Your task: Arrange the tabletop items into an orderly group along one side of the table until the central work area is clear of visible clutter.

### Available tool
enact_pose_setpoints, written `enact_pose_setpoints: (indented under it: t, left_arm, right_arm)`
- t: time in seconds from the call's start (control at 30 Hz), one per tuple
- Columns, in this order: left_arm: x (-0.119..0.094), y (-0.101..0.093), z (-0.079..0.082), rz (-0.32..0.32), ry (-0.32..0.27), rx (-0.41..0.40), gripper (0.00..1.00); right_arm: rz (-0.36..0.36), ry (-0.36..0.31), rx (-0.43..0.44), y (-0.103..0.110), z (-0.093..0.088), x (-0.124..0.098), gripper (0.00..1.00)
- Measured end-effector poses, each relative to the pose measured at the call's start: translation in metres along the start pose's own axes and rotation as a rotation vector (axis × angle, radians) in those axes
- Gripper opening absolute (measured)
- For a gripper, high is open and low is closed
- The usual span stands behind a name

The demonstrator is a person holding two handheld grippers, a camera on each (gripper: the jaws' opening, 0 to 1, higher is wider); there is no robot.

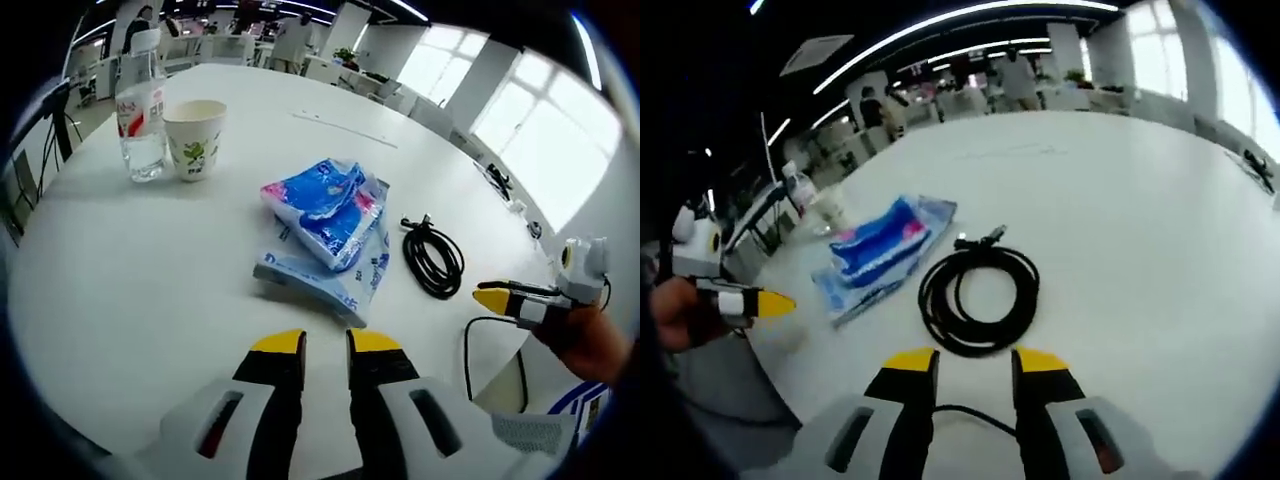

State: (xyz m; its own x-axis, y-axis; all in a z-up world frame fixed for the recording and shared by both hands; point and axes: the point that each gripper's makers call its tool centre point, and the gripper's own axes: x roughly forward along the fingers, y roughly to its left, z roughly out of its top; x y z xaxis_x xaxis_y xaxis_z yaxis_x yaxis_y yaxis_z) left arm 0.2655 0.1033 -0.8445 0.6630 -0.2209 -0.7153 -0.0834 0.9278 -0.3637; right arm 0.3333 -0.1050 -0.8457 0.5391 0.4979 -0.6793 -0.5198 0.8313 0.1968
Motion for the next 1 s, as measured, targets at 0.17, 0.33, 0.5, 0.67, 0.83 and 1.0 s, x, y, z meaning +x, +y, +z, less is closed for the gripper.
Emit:
enact_pose_setpoints:
  t: [0.17,0.33,0.5,0.67,0.83,1.0]
  left_arm:
    - [0.0,0.005,0.008,0.017,-0.023,-0.025,0.13]
    - [-0.005,0.003,0.014,0.022,-0.037,-0.016,0.13]
    - [-0.003,0.013,0.024,0.035,-0.058,-0.029,0.14]
    - [-0.002,0.021,0.037,0.049,-0.09,-0.065,0.15]
    - [0.003,0.026,0.044,0.058,-0.112,-0.11,0.16]
    - [0.002,0.024,0.055,0.064,-0.131,-0.13,0.18]
  right_arm:
    - [0.028,0.003,-0.011,0.005,0.003,0.005,0.3]
    - [0.052,0.021,-0.038,0.011,0.004,0.011,0.31]
    - [0.061,0.023,-0.028,0.018,0.005,0.01,0.32]
    - [0.08,-0.001,-0.041,0.026,0.011,0.003,0.32]
    - [0.083,-0.015,-0.018,0.027,0.009,-0.005,0.33]
    - [0.083,-0.018,0.003,0.026,0.008,-0.006,0.35]
